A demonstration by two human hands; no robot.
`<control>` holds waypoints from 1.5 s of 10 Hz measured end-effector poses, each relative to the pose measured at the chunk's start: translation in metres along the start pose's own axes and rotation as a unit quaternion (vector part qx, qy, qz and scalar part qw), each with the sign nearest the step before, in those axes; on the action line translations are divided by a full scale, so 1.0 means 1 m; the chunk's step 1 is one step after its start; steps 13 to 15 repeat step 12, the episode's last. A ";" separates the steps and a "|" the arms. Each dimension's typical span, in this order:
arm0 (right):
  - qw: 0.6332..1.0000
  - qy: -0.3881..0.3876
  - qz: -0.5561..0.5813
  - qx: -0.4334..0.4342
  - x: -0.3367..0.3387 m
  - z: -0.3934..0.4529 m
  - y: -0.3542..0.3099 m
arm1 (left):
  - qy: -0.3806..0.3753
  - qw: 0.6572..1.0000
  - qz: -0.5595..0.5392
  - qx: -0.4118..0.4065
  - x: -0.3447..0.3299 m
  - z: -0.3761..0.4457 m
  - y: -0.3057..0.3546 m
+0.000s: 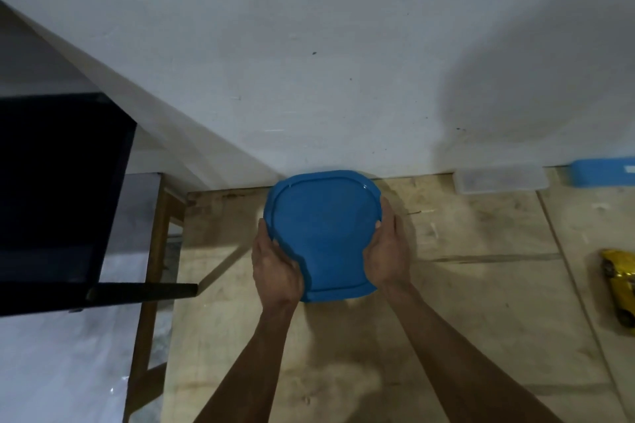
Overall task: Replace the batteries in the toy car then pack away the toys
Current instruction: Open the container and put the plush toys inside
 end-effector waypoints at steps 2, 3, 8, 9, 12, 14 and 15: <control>0.989 -0.006 -0.124 0.083 0.005 0.009 -0.012 | -0.063 0.993 0.072 -0.068 -0.003 0.023 -0.007; 0.988 0.007 -0.131 0.086 0.002 0.012 -0.012 | -0.078 0.989 0.098 -0.080 -0.007 0.030 -0.007; 0.986 -0.027 -0.151 0.061 0.004 0.010 -0.020 | -0.120 0.978 0.134 -0.106 -0.002 0.035 0.006; 0.989 -0.055 -0.128 0.041 0.010 0.012 -0.021 | -0.129 0.979 0.137 -0.077 -0.001 0.039 0.006; 0.998 -0.034 -0.049 0.008 0.037 -0.009 -0.021 | -0.102 0.980 0.144 -0.089 0.017 0.035 0.004; 0.998 -0.034 -0.049 0.008 0.037 -0.009 -0.021 | -0.102 0.980 0.144 -0.089 0.017 0.035 0.004; 0.998 -0.034 -0.049 0.008 0.037 -0.009 -0.021 | -0.102 0.980 0.144 -0.089 0.017 0.035 0.004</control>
Point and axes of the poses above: each hand's wrist, its own z-axis towards the middle knuckle, its own x-axis out of the back of the hand, y = z × x, the point moved 3 cm from there along z, towards the middle knuckle, and after that the axes turned 13 degrees about -z, right-handed, at the moved point
